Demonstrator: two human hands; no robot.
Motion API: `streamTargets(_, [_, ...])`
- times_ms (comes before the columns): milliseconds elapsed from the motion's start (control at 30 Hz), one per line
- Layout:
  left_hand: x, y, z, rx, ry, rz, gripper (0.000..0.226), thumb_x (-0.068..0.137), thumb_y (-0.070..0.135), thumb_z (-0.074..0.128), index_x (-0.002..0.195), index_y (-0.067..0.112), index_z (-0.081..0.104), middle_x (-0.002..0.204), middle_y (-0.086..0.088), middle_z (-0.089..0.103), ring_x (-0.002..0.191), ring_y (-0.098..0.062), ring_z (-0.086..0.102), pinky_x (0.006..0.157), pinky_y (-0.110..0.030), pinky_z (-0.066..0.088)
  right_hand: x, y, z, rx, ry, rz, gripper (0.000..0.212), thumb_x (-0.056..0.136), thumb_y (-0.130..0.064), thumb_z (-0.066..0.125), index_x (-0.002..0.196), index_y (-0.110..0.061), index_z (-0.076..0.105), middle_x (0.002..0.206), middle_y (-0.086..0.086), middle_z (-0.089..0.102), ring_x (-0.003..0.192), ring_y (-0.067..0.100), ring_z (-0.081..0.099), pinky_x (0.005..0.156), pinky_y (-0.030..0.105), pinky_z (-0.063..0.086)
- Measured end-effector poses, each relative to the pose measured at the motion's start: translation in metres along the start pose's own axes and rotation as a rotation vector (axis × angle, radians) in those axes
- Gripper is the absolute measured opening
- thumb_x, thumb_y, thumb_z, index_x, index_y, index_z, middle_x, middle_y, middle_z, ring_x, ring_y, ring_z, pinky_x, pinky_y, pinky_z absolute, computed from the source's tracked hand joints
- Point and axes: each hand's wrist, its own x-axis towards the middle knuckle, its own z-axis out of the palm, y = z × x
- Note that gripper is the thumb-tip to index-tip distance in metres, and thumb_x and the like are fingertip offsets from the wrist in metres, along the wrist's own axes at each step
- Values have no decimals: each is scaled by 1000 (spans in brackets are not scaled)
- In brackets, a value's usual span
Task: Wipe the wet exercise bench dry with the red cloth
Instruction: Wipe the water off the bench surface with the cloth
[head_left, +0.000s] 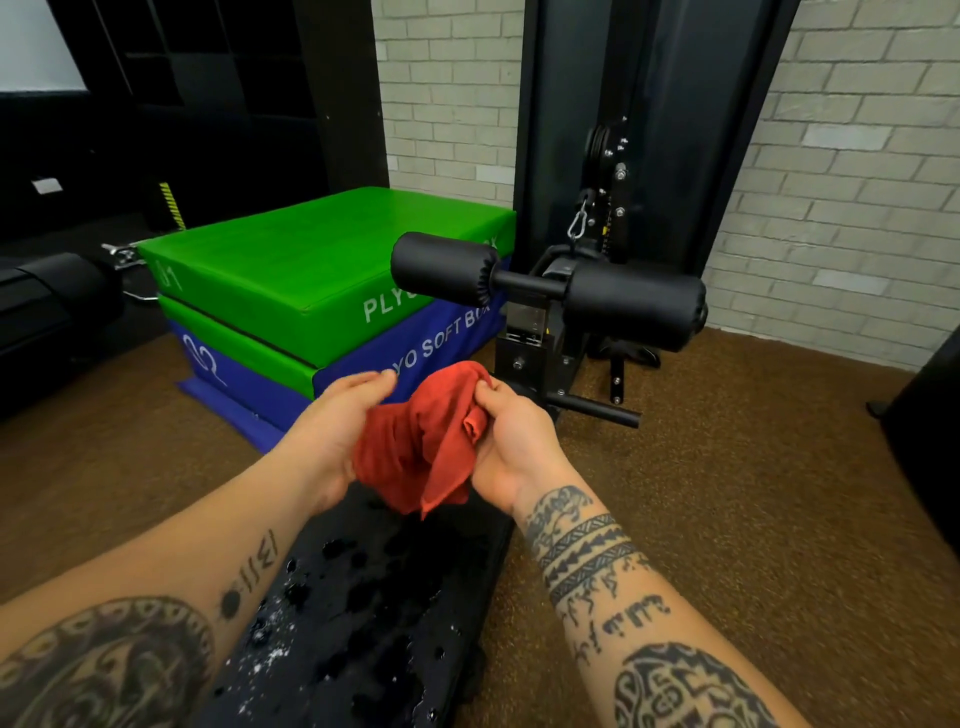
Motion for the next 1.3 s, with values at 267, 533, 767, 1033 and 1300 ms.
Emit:
streamTargets(267, [-17, 10, 42, 191, -107, 78, 73, 84, 80, 43, 115, 19, 70, 118, -1, 70, 111, -24, 64, 95, -40, 48, -4, -19, -2, 92, -128, -6, 45, 100, -41, 49, 121, -4, 64, 122, 22, 67, 114, 37, 64, 99, 53, 50])
streamTargets(533, [-13, 15, 40, -134, -240, -22, 30, 97, 41, 56, 112, 17, 67, 108, -11, 75, 94, -28, 72, 81, -44, 56, -5, -22, -14, -448, -3, -290, 20, 97, -19, 62, 115, -11, 66, 108, 12, 73, 97, 22, 70, 92, 41, 56])
streamTargets(767, [10, 5, 46, -197, -207, 66, 14, 97, 11, 60, 110, 12, 59, 110, -17, 70, 94, -26, 70, 70, -41, 57, 10, 1, -25, -858, 26, -353, 40, 94, -47, 61, 132, -33, 60, 125, -7, 66, 111, 4, 64, 100, 31, 52])
streamTargets(1033, [57, -15, 23, 315, 6, 158, 14, 89, 44, 66, 97, 34, 72, 103, 6, 72, 97, -19, 65, 91, -45, 56, 34, -39, -62, -925, 444, -453, 12, 90, -34, 69, 102, -32, 71, 97, -9, 72, 91, 11, 68, 90, 41, 58])
streamTargets(1300, [94, -74, -24, 982, 8, 32, 51, 103, 40, 41, 152, 25, 38, 154, -8, 44, 140, -30, 40, 113, -33, 32, 90, -22, -97, -1597, 526, -446, 39, 91, -42, 59, 127, -28, 65, 119, 5, 68, 113, 27, 63, 95, 33, 48])
